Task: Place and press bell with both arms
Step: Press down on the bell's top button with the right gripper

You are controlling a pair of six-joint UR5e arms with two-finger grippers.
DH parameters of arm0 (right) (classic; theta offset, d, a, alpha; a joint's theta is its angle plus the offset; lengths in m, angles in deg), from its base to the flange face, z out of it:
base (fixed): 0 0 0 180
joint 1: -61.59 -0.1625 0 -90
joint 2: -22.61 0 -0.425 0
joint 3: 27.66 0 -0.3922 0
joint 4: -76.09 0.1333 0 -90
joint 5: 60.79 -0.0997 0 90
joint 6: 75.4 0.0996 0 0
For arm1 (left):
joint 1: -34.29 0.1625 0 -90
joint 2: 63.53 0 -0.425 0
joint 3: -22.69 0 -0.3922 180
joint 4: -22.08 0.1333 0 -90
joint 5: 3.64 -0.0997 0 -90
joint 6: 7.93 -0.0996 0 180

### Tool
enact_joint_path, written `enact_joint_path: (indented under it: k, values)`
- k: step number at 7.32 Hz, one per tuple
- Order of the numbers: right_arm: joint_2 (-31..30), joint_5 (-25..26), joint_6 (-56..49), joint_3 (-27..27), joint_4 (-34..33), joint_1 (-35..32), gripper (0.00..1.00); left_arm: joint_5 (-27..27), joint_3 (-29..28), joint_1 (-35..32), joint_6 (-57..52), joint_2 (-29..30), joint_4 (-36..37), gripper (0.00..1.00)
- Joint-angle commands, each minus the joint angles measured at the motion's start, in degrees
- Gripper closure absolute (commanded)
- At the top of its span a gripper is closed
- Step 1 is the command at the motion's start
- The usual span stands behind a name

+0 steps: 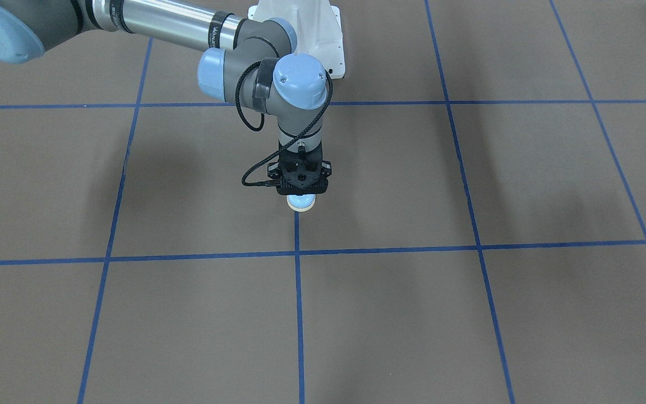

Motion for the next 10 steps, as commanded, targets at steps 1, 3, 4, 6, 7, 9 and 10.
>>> enact_joint_path:
  k: [1,3,4,6,7,9,10]
  values:
    - [0.2,0.0,0.1,-0.1,0.0,0.0,1.00,-0.1,-0.1,0.0,0.1,0.4,0.0,0.00]
    - [0.3,0.0,0.3,-0.8,0.0,0.3,1.00,0.0,-0.1,0.0,0.1,0.4,0.1,0.00]
    - [0.2,0.0,0.2,-1.0,0.0,0.5,1.00,0.0,-0.1,0.0,0.1,0.4,0.1,0.00]
    - [0.2,0.0,-0.1,-1.0,0.0,0.5,1.00,0.1,-0.2,0.0,0.1,0.4,0.1,0.00]
    - [0.3,-0.1,-0.1,-1.0,0.0,0.5,1.00,0.1,-0.2,0.0,0.0,0.4,0.1,0.00]
    - [0.5,-1.3,-0.1,0.6,-0.2,0.1,1.00,0.1,-0.4,0.0,0.0,0.4,0.0,0.00]
    - [0.5,-4.0,-0.3,1.3,-0.1,-1.2,0.77,0.1,-0.5,0.0,0.1,0.4,0.0,0.00]
